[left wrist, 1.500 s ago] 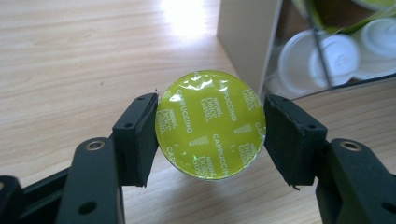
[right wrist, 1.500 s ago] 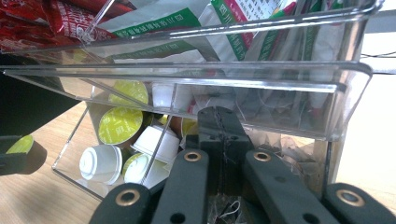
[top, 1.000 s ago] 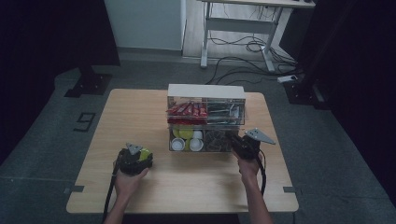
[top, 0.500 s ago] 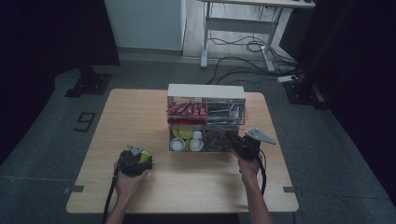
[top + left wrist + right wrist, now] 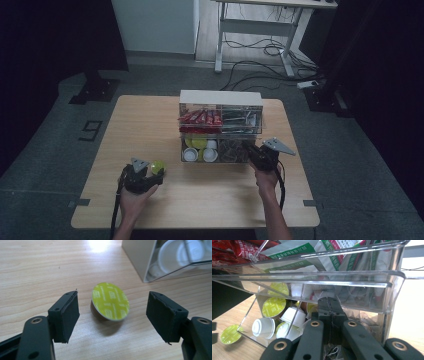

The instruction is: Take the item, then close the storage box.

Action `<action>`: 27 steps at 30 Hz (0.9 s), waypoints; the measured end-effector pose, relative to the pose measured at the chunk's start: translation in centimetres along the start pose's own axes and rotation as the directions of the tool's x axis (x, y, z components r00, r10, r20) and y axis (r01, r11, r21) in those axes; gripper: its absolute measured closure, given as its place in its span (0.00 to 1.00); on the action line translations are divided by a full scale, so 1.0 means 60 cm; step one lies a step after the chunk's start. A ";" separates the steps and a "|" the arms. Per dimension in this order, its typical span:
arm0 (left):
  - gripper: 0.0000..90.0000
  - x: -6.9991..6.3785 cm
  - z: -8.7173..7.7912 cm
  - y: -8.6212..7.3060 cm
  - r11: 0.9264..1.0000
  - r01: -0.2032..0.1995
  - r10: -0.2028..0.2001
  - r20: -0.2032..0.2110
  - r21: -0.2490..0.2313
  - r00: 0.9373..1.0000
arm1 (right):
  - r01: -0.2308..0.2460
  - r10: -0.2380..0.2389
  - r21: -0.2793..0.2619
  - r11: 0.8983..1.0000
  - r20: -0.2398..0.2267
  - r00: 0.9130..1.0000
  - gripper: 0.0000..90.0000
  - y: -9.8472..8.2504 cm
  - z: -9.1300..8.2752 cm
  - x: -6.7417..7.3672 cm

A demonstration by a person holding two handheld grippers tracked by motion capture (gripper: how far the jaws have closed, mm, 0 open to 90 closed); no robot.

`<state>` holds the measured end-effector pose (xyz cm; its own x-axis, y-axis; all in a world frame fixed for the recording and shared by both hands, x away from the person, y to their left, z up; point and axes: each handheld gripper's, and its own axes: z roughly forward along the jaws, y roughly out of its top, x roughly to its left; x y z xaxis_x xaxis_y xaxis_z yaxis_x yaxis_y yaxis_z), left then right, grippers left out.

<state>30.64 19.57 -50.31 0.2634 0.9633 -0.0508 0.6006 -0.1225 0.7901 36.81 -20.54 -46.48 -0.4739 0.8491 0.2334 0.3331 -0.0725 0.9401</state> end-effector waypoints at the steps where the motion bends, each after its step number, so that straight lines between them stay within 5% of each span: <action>1: 0.30 0.000 -0.005 -0.002 1.000 -0.004 0.004 0.003 -0.010 1.000 | -0.001 0.001 0.000 1.000 0.000 1.000 0.98 0.000 0.000 0.000; 10: 0.30 0.010 -0.032 -0.040 0.999 0.007 -0.006 0.030 -0.032 1.000 | 0.000 0.000 -0.007 1.000 0.005 1.000 0.98 0.000 -0.004 0.000; 27: 0.30 0.036 -0.056 -0.060 0.997 0.056 -0.054 0.050 -0.045 0.997 | -0.002 0.002 -0.007 1.000 0.020 1.000 0.98 -0.007 -0.012 0.003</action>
<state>26.50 22.89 -51.20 0.2681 0.9555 -0.1234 0.5794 -0.0576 0.8130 36.01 -20.73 -46.67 -0.4571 0.8590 0.2308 0.3283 -0.0782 0.9413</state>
